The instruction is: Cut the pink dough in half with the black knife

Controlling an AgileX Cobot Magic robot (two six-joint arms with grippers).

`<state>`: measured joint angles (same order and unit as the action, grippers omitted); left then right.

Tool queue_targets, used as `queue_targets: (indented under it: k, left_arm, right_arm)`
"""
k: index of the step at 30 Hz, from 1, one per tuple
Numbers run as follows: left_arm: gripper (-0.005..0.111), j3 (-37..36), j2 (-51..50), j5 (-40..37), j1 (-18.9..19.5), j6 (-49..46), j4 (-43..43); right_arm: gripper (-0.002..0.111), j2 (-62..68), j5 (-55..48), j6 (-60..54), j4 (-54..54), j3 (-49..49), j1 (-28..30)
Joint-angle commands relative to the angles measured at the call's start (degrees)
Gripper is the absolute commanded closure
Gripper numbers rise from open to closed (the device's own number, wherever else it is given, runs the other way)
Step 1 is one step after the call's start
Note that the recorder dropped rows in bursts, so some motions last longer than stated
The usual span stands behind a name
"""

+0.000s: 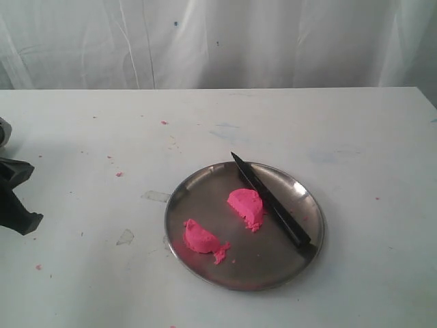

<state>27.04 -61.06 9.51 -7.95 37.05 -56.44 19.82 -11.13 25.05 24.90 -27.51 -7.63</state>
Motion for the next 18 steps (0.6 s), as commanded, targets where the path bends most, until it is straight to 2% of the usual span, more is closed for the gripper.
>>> queue_targets:
  k: [1, 7, 10, 13, 14, 15, 18]
  left_arm:
    - [0.107, -0.52, 0.36, -0.06, -0.14, 0.5, -0.05]
    - [0.107, -0.52, 0.36, -0.06, -0.14, 0.5, -0.05]
    - [0.107, -0.52, 0.36, -0.06, -0.14, 0.5, -0.05]
    - [0.107, -0.52, 0.36, -0.06, -0.14, 0.5, -0.05]
    - [0.107, -0.52, 0.36, -0.06, -0.14, 0.5, -0.05]
    - [0.107, -0.57, 0.62, -0.23, -0.14, 0.5, -0.05]
    - [0.107, -0.31, 0.5, -0.21, -0.14, 0.5, -0.15]
  right_arm:
    - [0.108, -5.43, -4.48, -0.58, 0.52, 0.34, 0.24]
    - [0.108, -9.02, -7.76, -0.96, 1.14, 1.88, 0.39]
    - [0.108, -13.65, 9.68, 0.18, 0.56, 14.33, 1.89]
    - [0.108, -19.82, 15.65, 5.85, -1.04, 26.68, 4.57]
    - [0.108, -19.82, 12.96, 1.76, -10.67, 27.51, 5.65]
    - [0.108, -19.82, 7.41, -3.73, -15.1, 27.51, 5.86]
    - [0.108, -19.82, 2.54, -8.35, -16.49, 27.51, 7.66]
